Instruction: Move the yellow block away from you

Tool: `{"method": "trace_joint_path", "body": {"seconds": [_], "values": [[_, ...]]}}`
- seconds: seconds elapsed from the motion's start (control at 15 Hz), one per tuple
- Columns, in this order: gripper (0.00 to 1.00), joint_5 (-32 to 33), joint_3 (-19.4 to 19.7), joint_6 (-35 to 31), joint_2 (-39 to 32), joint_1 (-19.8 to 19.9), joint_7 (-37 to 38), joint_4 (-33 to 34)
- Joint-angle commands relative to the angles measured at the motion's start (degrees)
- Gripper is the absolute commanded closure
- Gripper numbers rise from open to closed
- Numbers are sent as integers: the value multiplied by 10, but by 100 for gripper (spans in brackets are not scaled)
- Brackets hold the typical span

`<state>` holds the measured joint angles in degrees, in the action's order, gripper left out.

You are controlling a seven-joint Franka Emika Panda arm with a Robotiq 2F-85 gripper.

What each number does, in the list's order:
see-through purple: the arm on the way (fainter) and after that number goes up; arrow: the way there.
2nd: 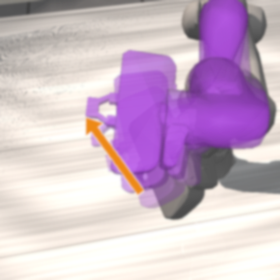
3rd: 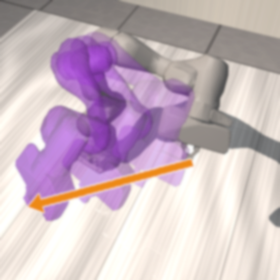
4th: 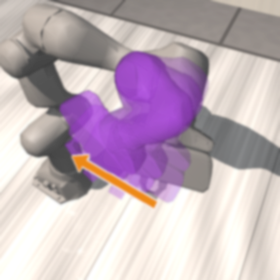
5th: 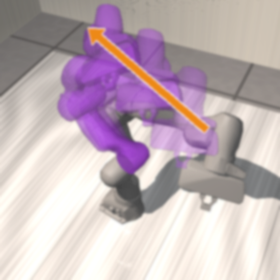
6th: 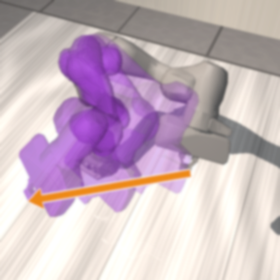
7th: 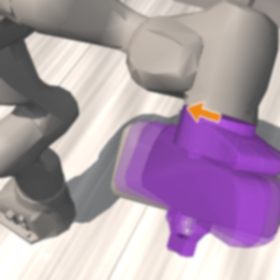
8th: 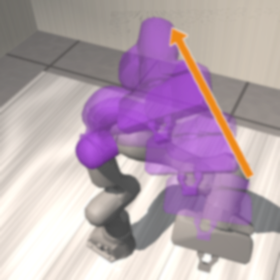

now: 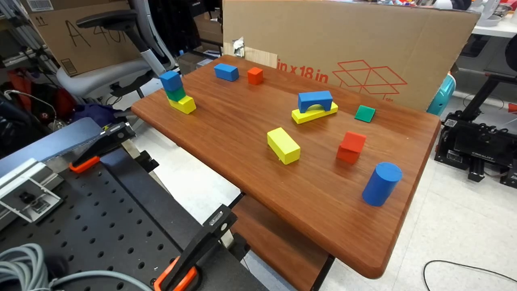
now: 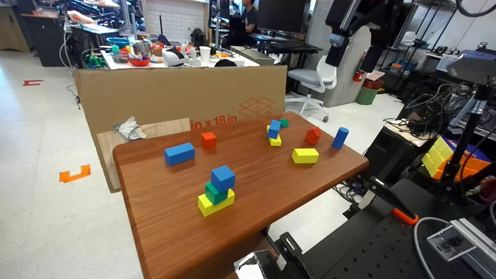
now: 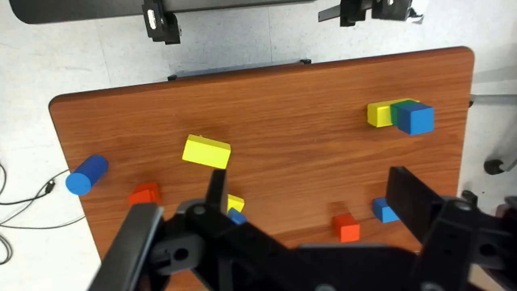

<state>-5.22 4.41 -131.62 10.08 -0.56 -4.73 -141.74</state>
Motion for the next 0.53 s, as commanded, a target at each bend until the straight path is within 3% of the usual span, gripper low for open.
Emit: {"method": "trace_joint_path", "body": {"seconds": [0.0, 0.47], "values": [[0, -25, 6, -55, -93, 19, 11, 43], [0, -14, 11, -80, -228, 50, 65, 125]]}}
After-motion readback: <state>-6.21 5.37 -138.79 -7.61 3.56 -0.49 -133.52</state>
